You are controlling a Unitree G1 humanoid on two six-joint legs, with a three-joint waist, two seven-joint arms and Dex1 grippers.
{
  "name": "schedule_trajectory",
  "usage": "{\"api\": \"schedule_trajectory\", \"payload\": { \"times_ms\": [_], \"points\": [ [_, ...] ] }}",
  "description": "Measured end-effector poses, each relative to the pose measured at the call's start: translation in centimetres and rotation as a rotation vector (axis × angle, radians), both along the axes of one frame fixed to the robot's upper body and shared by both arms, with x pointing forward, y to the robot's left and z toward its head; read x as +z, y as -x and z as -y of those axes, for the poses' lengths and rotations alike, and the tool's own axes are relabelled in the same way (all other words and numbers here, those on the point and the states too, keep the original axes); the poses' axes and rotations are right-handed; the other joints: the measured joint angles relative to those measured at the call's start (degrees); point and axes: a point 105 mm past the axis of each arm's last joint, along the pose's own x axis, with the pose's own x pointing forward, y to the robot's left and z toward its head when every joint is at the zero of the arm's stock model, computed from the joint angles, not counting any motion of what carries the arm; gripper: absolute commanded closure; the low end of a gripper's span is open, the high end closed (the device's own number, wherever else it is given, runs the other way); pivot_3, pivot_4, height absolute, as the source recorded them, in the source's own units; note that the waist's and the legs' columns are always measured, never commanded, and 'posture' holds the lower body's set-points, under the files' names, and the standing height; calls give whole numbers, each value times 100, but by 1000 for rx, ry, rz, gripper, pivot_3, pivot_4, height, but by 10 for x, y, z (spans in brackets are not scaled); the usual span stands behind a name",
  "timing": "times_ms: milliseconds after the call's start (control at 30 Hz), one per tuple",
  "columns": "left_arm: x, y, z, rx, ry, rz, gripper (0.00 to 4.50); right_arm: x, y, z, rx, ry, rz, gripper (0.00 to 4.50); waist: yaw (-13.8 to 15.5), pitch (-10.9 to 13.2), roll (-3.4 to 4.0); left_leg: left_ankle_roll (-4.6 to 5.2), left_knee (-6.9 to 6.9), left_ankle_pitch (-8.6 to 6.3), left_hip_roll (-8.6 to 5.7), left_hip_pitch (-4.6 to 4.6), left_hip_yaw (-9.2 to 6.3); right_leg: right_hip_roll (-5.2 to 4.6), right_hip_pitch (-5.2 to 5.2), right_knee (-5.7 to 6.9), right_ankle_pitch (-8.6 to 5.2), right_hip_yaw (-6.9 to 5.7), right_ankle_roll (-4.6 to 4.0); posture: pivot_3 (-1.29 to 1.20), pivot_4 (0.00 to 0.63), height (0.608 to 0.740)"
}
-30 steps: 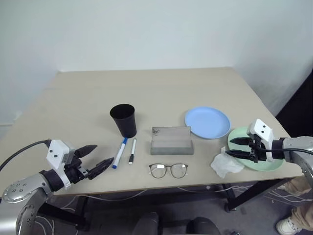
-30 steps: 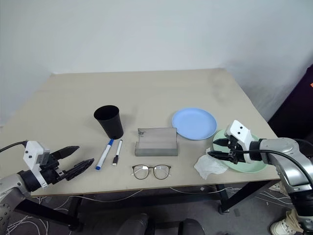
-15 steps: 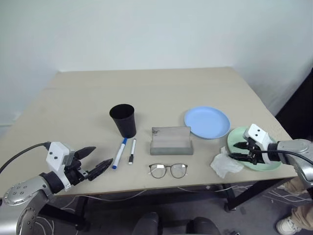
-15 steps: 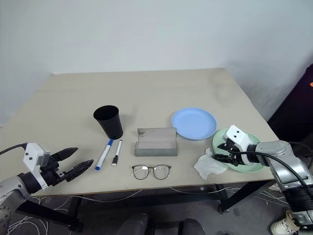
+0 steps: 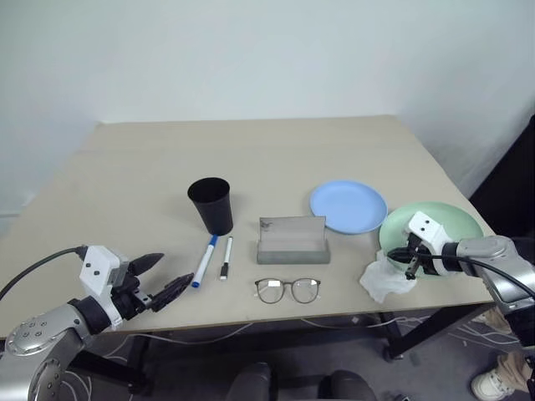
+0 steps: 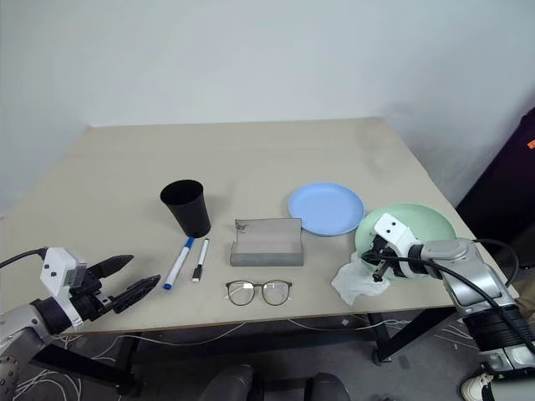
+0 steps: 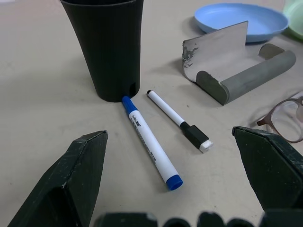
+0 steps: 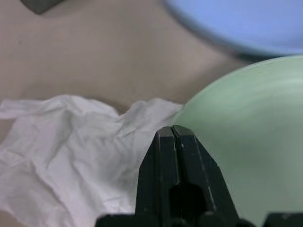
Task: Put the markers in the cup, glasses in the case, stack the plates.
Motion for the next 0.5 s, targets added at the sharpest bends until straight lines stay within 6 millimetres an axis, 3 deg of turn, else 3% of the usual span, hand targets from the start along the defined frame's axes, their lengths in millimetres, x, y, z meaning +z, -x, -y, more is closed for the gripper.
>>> {"api": "schedule_trajectory", "payload": {
  "times_ms": [467,500],
  "points": [
    [-1,1,-1,16,1,-3,0,22,-24,-8,27,56,48,4481,-4,1,3,7,-6,4,1,0,23,8,-11,4,3,1,3,0,0,740],
    [-2,1,-1,18,1,-3,0,25,-25,-9,30,56,50,4309,-4,1,3,7,-6,4,1,1,29,7,-13,4,5,0,5,0,0,740]
  ]
}}
